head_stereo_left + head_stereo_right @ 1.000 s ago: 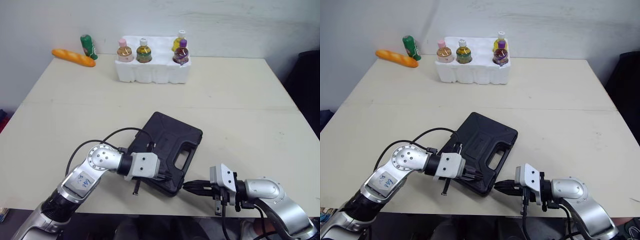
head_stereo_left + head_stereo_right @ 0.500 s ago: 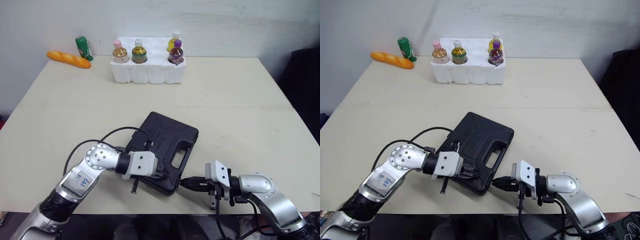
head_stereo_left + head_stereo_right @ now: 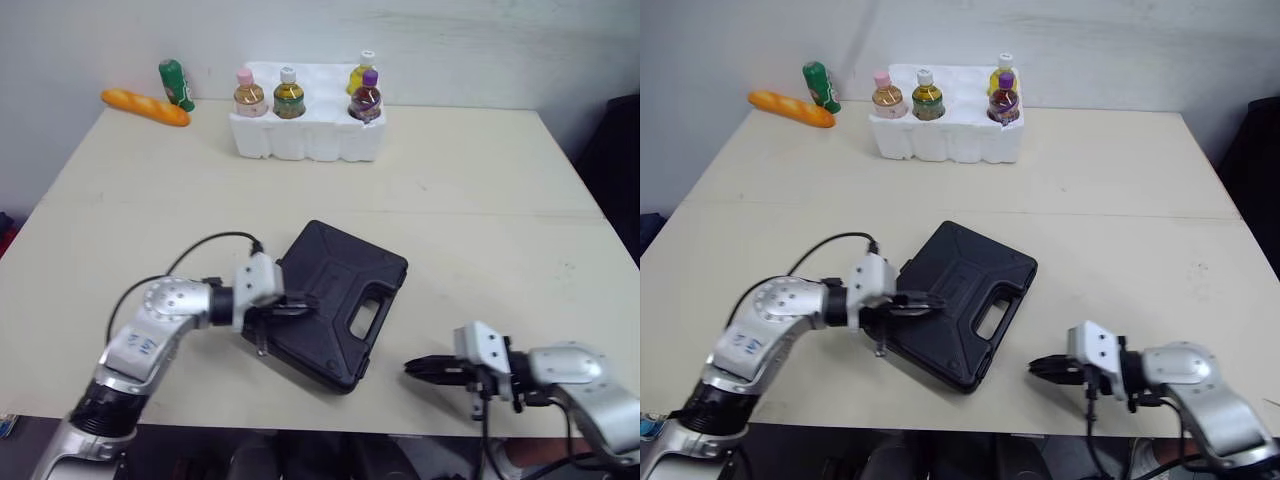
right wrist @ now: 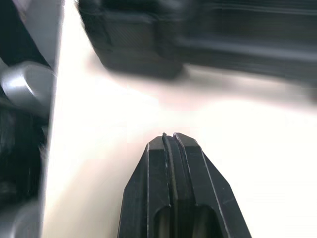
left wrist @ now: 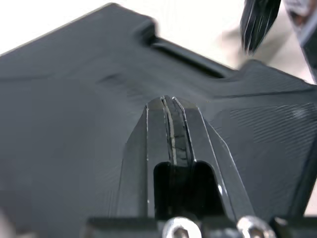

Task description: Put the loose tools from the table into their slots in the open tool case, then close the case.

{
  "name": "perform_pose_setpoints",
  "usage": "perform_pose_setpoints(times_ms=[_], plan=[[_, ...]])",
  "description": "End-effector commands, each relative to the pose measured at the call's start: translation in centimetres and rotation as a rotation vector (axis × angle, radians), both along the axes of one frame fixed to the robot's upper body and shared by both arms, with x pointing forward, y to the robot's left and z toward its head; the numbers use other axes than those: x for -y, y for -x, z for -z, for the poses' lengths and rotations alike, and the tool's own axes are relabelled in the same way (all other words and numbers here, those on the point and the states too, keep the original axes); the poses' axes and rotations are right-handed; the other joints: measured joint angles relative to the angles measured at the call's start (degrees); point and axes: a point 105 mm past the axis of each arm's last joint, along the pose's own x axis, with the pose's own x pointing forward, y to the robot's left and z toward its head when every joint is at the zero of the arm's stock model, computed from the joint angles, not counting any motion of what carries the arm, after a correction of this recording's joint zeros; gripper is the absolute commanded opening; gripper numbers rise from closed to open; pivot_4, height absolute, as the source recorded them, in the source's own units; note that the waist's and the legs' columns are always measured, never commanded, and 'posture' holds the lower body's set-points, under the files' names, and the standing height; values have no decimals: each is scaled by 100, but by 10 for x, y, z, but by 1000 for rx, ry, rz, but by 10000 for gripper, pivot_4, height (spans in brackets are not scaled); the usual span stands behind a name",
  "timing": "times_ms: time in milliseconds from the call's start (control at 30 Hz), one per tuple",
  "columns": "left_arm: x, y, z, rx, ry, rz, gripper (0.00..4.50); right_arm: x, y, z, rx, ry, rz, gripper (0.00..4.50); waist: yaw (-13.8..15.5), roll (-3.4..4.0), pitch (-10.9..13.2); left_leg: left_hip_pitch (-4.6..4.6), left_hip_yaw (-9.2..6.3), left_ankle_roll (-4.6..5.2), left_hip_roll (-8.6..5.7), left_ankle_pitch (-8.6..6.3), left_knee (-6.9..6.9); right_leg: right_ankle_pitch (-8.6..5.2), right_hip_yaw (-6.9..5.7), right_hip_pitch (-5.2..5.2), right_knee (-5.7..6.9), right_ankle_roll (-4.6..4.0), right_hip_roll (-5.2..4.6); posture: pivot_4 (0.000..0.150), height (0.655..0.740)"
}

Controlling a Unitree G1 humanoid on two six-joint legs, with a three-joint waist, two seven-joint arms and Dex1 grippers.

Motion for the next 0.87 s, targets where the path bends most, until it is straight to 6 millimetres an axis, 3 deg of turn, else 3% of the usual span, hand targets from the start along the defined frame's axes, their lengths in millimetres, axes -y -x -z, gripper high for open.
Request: perform_pose_setpoints(times_ms=[33, 133, 167, 200, 267, 333, 400, 500, 567, 700, 867], plan=[[-33, -14, -22, 67, 59, -150, 404, 35, -15, -29, 105, 50, 98, 0, 3, 0, 0, -12, -1, -4, 1, 5, 2, -1, -2, -12, -1, 2, 2, 1500, 7378], [-72, -18, -19, 56, -1, -254, 404, 68, -31, -55, 175, 80, 211, 0, -2, 3, 46, -24, 4, -6, 1, 6, 15, -9, 3, -21, -2, 13, 5, 1500, 7378], [-89, -17, -13, 30, -47, -298, 3201, 77, -37, -66, 200, 69, 260, 0, -14, -2, 57, -27, 5, -6, 0, 6, 15, -10, 4, -23, -3, 14, 4, 1500, 7378], [-105, -13, -8, -3, -75, -332, 6392, 86, -41, -74, 220, 64, 301, 3152, -51, -4, 79, -25, 8, -6, 1, 5, 17, -11, 6, -23, -3, 16, 5, 1500, 7378], [-128, 4, 8, -141, -139, -354, 11959, 100, -46, -84, 252, 76, 353, 9695, -90, 1, 100, -29, 38, -7, 3, 3, 17, -11, 32, -45, 8, 17, 6, 1500, 7378], [-148, 12, 16, -134, -240, -377, 22065, 110, -50, -91, 284, 98, 378, 20107, -107, -2, 106, -39, 48, -7, 3, 3, 8, -14, 42, -69, 12, 20, 4, 1500, 7378], [-184, 8, 6, -49, -290, -506, 30770, 127, -60, -101, 354, 135, 426, 30210, -89, -2, 111, -49, 54, -7, 3, 3, 7, -15, 44, -85, 14, 20, 2, 1500, 7378], [-212, 2, -6, 19, -283, -635, 44605, 132, -71, -113, 418, 141, 441, 44770, -84, -1, 121, -54, 62, -5, 2, 4, 24, -15, 51, -99, 30, 20, 0, 1500, 7378], [-231, -7, -18, 85, -268, -740, 44605, 126, -81, -126, 475, 129, 435, 44770, -115, 6, 128, -52, 70, -5, 2, 4, 31, -15, 60, -100, 42, 21, -1, 1500, 7378], [-223, -15, -28, 172, -252, -713, 44605, 117, -93, -136, 525, 138, 418, 44770, -174, 8, 129, -52, 79, -5, 3, 4, 42, -14, 73, -112, 77, 22, -1, 1500, 7378], [-217, -11, -16, 100, -287, -694, 44605, 110, -100, -141, 561, 107, 424, 44770, -186, 8, 130, -54, 98, -6, 3, 4, 41, -21, 90, -131, 101, 29, 2, 1500, 7378]])
